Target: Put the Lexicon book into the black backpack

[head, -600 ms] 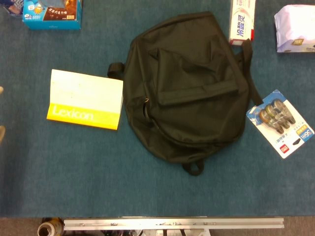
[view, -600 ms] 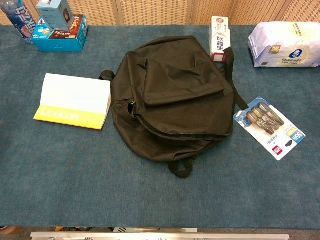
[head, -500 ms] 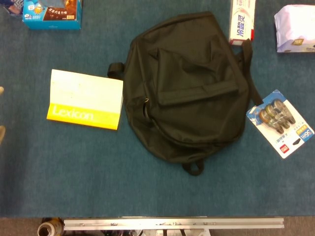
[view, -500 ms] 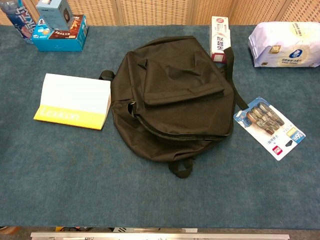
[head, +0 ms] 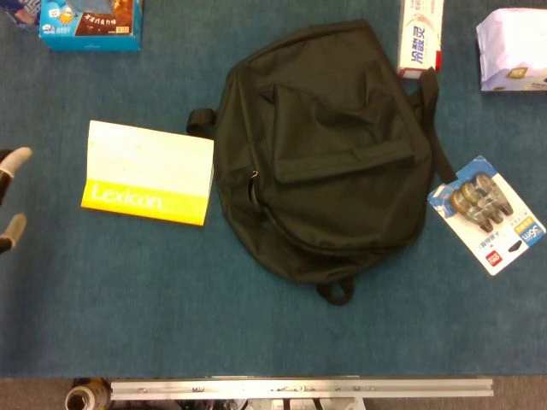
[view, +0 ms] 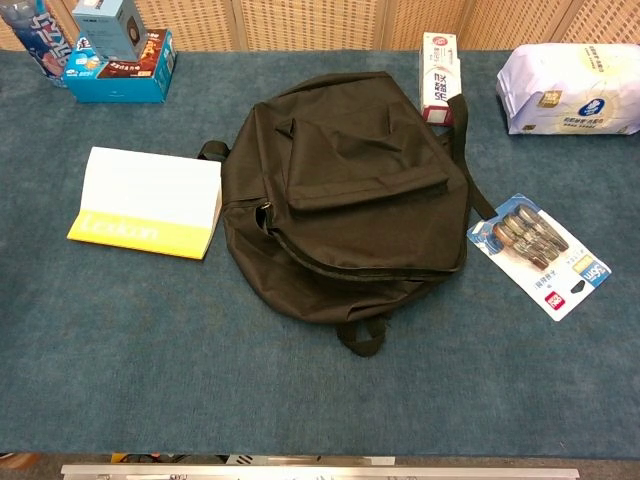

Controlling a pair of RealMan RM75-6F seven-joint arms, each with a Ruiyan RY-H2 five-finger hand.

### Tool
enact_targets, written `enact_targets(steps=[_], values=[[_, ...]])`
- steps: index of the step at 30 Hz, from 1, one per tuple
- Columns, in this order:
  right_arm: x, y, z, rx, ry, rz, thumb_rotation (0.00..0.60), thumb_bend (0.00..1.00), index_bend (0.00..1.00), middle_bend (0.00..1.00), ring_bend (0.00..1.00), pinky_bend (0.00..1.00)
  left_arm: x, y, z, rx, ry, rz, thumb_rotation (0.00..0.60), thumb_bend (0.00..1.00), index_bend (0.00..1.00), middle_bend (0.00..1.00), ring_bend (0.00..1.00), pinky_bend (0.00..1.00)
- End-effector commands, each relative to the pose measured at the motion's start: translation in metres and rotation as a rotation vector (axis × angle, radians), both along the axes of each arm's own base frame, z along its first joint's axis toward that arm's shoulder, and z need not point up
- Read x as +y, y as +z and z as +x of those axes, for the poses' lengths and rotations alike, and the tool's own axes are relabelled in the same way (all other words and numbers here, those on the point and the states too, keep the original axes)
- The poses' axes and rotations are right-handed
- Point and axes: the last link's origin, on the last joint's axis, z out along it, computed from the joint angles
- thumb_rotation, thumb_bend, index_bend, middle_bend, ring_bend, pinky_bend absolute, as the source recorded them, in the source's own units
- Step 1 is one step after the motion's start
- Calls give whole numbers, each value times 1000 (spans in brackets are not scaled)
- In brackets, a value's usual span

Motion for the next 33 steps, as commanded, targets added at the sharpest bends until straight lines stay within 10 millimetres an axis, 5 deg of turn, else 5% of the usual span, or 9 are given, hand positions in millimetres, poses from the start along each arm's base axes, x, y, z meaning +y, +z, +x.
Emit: enact_targets(steps=[1,22,33], values=[[-4,2,-1,-3,-5,-5,600,181,212,322,292,449,6,-5,0,22,-18,-52,600,238,169,239,222,239],[0,-5,-17,1,-56,18,600,181,211,322,292,449,43,-91,-2,165,-92,-306,600,238,166,238,213,239],[7,-3,-27,4,-86,11,600,181,212,322,293,450,58,-115,-13,156,-70,-307,600,238,166,238,213,239]])
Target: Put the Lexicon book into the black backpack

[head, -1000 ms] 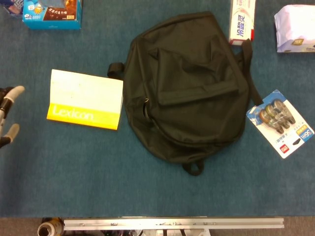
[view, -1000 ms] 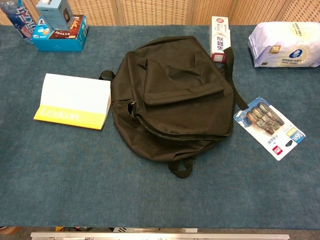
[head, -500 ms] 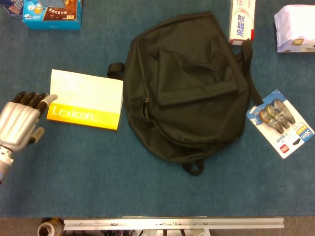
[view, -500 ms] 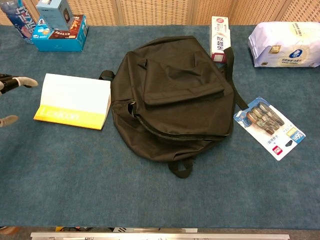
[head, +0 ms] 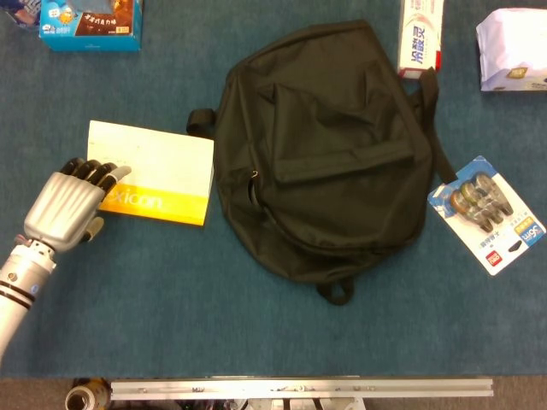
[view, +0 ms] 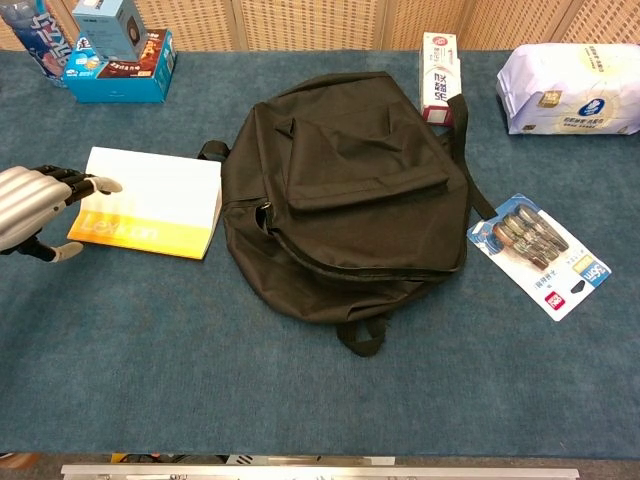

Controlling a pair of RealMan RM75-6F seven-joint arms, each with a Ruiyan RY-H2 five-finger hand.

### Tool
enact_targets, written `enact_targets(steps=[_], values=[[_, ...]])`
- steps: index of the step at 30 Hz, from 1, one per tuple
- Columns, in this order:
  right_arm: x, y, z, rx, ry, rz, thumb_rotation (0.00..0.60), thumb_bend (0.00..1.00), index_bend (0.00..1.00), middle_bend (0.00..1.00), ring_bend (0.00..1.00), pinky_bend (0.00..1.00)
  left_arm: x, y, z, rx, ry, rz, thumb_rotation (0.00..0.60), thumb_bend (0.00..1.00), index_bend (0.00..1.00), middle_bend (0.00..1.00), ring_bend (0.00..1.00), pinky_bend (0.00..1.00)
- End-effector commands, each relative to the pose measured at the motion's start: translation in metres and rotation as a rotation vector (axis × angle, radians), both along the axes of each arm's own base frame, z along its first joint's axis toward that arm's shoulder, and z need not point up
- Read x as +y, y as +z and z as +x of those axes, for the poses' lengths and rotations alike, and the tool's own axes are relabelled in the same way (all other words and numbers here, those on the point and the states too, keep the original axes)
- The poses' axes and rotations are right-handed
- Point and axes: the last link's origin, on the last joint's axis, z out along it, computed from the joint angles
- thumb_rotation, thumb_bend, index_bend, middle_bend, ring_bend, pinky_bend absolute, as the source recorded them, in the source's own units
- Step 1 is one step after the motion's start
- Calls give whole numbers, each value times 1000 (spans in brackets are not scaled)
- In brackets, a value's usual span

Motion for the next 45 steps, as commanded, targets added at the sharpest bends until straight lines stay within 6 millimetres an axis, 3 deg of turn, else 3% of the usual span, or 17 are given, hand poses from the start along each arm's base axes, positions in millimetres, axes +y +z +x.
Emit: enact_targets(steps=[1,13,37,45], values=[[1,0,-1,-2,-2,0,600,181,212,322,293,450,4,-8,-4,0,13,-9,600,238,166,237,213,239],[2,1,-4,2,-12,2,600,181,212,322,293,449,13,-18,-12,-17,62,1,600,238,156,224,213,239],[10,9,-12,2,-38,-25,600,181,212,322,293,449,23,-29,-5,-45,64,-5,600,238,162,225,216,239],[13,12,-15,1,-49,-34,600,181,211,322,293,449,26,-30,-2,-98,59,27,600,255,224,301,308,262]])
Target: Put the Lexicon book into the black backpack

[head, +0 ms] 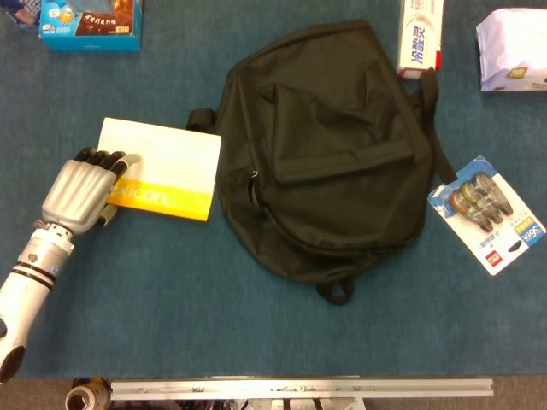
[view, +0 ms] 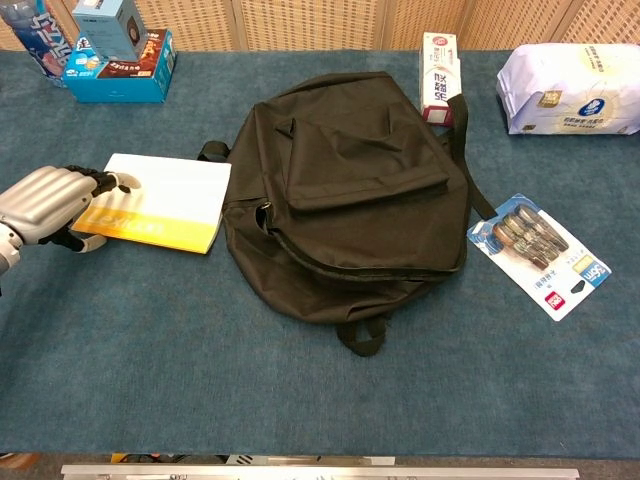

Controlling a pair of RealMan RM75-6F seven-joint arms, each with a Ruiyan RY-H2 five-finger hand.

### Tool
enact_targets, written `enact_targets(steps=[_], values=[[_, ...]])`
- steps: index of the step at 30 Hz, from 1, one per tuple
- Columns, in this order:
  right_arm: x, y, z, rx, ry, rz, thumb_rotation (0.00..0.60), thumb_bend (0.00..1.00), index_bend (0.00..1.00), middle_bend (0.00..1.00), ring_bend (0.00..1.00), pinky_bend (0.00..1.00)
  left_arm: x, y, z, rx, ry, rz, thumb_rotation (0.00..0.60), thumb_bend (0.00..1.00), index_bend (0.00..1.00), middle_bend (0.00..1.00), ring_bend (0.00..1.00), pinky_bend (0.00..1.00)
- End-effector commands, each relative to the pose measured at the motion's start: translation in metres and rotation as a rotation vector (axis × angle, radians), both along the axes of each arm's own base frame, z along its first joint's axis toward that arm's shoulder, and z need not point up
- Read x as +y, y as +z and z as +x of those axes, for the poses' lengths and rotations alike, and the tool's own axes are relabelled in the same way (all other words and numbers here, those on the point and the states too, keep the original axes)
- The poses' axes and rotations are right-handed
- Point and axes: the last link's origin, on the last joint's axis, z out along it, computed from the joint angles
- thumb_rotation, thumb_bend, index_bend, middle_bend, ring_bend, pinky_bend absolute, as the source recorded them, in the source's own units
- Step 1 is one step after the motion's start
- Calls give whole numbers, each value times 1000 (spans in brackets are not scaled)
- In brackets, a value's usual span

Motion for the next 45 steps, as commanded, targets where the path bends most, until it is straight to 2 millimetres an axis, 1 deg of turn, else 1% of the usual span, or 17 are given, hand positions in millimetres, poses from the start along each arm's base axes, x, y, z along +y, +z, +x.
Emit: enact_targets(steps=[1,5,10,14,19,24,33,39,41,45], values=[[0,1,0,-1,0,-3,600,181,211,322,292,449,1,-1,1,-27,0,14,600,272,238,317,327,271],[0,0,0,-1,1,-1,600,181,212,322,293,449,3,-3,1,-62,4,31,600,351,283,363,378,291],[0,0,-1,-2,0,1,600,181,211,323,293,449,8,-7,8,-145,9,53,600,397,319,412,427,324],[1,0,-1,-2,-1,0,600,181,211,324,292,450,13,-9,16,-236,8,73,600,402,376,462,464,350],[2,1,-3,-2,-5,-4,600,181,211,324,292,449,16,-10,24,-308,-8,70,600,402,495,510,507,384],[3,3,-4,-4,-11,-8,600,181,211,324,292,449,14,-8,24,-339,-16,76,600,402,587,541,515,397],[0,1,-3,-6,-4,-1,600,181,212,324,292,449,10,9,16,-413,-31,139,600,402,634,556,516,403],[-2,-1,0,-9,5,4,600,181,211,324,293,449,4,21,12,-518,-18,184,600,402,683,584,522,406],[-2,-2,1,-8,6,7,600,181,211,324,293,449,3,24,10,-554,-8,195,600,403,686,590,531,412],[-3,-2,3,-9,8,10,600,181,211,324,292,449,3,27,6,-569,5,199,600,402,677,592,533,415]])
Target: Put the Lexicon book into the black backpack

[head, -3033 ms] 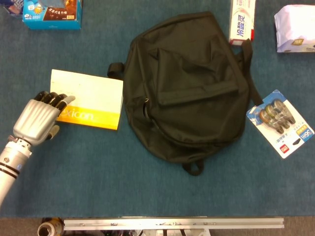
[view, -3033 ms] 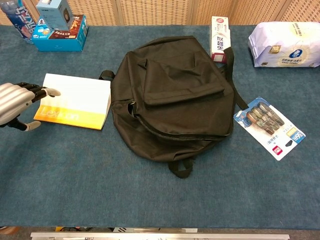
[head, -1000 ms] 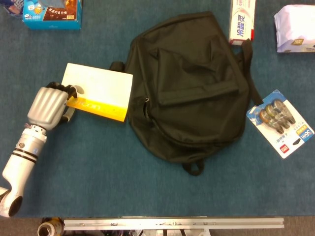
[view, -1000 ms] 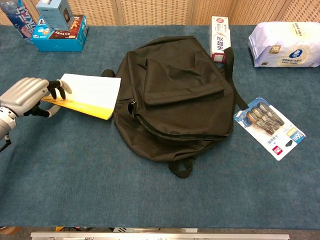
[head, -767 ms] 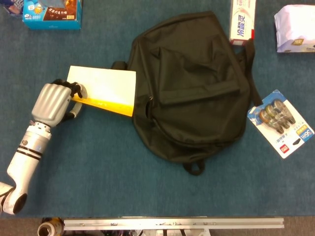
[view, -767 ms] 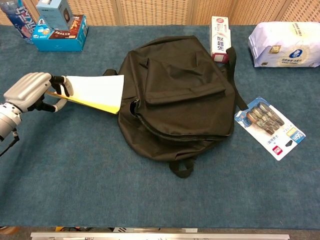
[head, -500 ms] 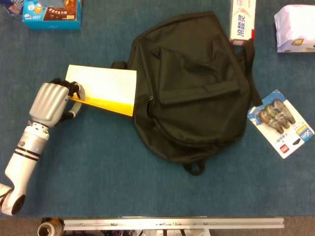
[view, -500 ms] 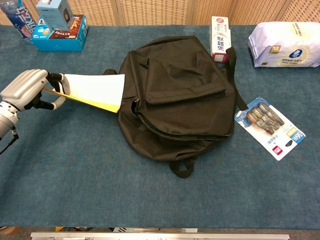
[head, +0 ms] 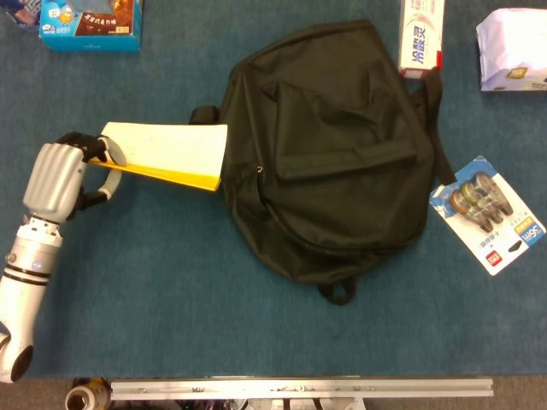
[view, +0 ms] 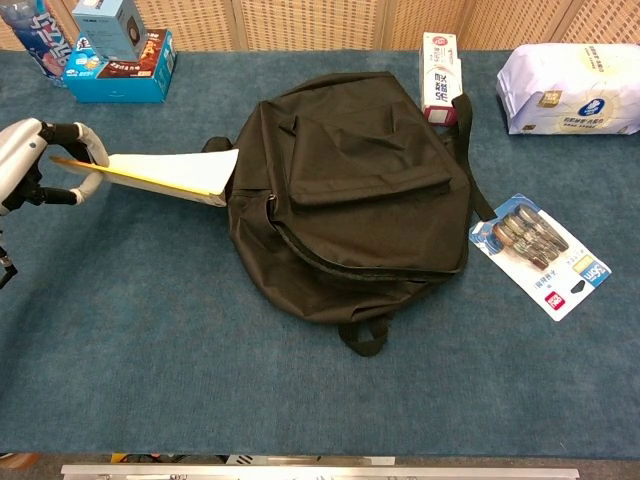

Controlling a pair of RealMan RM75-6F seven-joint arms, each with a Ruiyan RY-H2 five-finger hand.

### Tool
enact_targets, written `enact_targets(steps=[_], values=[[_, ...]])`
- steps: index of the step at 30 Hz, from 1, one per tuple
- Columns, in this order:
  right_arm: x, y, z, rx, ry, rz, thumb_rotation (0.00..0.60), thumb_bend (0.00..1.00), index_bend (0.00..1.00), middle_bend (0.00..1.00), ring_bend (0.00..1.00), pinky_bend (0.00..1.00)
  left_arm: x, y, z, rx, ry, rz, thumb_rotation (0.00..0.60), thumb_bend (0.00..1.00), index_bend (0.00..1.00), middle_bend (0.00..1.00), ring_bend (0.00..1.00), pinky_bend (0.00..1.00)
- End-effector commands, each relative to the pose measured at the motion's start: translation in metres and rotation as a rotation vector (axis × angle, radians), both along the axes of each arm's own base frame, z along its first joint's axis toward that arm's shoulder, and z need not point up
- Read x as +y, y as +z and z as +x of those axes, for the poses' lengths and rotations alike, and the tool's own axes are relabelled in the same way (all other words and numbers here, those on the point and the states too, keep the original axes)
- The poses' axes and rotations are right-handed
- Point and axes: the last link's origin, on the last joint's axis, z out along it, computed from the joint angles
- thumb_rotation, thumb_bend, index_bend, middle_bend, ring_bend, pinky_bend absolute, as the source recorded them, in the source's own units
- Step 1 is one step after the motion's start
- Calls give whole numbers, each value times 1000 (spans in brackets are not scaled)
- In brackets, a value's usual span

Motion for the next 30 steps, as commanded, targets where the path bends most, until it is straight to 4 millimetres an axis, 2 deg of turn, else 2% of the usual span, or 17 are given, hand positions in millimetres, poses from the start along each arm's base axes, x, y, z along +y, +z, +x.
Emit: enact_targets(steps=[1,12,18,24,30], values=[[0,0,1,0,1,0,600,181,211,324,292,449,-1,3,-3,-5,6,8,600,402,674,592,533,415],[-1,0,3,1,7,2,600,181,211,324,293,449,2,13,3,-144,-1,46,600,403,676,592,532,415],[-6,-1,12,-11,34,21,600,181,212,324,293,449,1,23,8,-204,-14,67,600,403,676,592,532,415],[-17,-12,34,-39,99,110,600,181,211,324,293,450,-3,40,16,-241,-43,99,600,402,675,592,532,415],[-32,-35,70,-88,189,248,600,157,212,324,293,449,-11,54,23,-246,-67,128,600,402,675,592,530,415]])
